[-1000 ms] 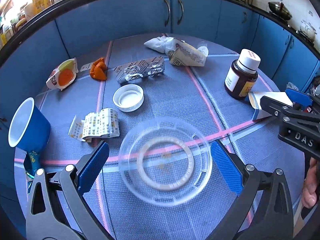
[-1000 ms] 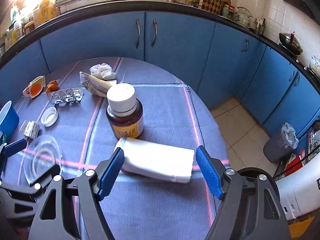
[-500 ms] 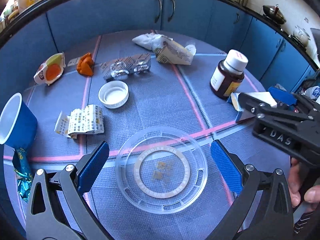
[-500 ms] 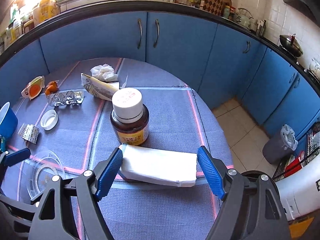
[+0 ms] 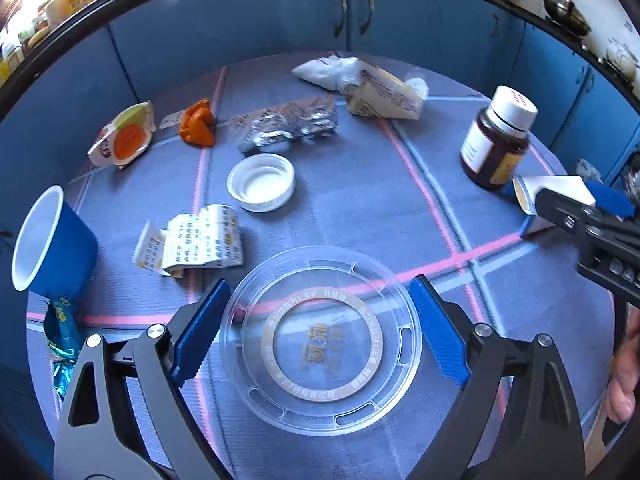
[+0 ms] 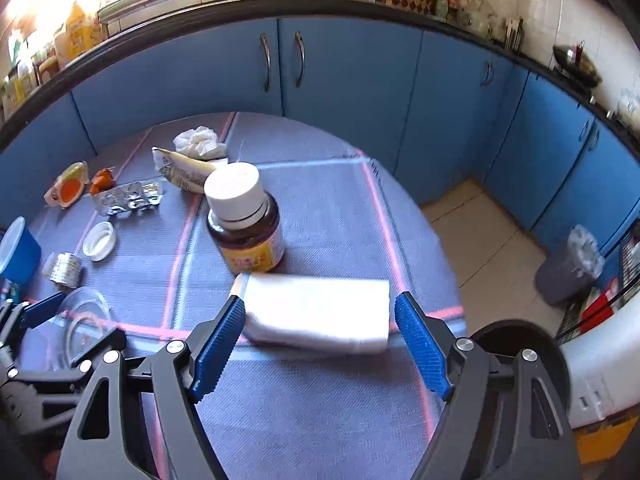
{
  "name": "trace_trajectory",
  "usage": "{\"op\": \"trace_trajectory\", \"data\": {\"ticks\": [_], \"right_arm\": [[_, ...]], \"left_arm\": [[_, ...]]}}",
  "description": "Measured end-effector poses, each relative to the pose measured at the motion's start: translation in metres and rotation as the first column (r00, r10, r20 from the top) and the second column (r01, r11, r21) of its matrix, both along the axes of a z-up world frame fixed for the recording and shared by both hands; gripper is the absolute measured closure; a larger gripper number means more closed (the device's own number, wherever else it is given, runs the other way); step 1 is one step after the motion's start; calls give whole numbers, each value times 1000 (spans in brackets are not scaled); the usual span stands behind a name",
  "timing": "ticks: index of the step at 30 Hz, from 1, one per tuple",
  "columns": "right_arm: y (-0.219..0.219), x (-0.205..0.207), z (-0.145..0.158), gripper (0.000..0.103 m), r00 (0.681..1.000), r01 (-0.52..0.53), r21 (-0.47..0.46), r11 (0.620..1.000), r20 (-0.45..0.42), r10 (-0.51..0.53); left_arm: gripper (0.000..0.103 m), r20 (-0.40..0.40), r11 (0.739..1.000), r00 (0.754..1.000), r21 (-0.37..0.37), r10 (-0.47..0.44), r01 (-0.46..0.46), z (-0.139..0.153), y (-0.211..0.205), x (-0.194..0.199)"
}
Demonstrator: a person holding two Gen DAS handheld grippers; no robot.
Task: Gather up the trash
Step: 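Grasp the clear plastic lid with the left tool while the right tool grasps the white box, then carry the lid and box over the bin and open both tools to drop them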
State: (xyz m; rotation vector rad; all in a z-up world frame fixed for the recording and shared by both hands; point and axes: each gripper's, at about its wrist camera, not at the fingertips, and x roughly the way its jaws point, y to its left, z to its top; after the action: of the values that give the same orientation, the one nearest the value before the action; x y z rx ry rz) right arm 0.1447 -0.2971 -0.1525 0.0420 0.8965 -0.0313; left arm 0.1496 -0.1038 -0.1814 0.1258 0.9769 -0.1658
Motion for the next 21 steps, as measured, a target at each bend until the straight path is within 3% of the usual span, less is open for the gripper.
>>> {"op": "trace_trajectory", "data": {"ticks": [5,10,14,18,21], "right_arm": [[3,-1,5,28,1000,-16,13,1000,26,16],[0,8,-4,28,999,22,43,999,-24,-20],[11,19,-15,24,996,-6,102,995,-85,14],[30,22,-19,20,999,-4,-51,999,-50,2],[28,19,-16,21,1000,11,-46,999,-15,-12]], "left_arm": [[17,6,1000,1000,-17,15,-14,2,6,0],[17,11,1000,1000,-28,11,-10,5,9,-1],[17,8,999,1000,-40,-8,8,3,7,-2],[17,9,999,1000,-53,-14,14,4,8,0],[17,6,998,1000,-62,-17,18,4,10,2]]}}
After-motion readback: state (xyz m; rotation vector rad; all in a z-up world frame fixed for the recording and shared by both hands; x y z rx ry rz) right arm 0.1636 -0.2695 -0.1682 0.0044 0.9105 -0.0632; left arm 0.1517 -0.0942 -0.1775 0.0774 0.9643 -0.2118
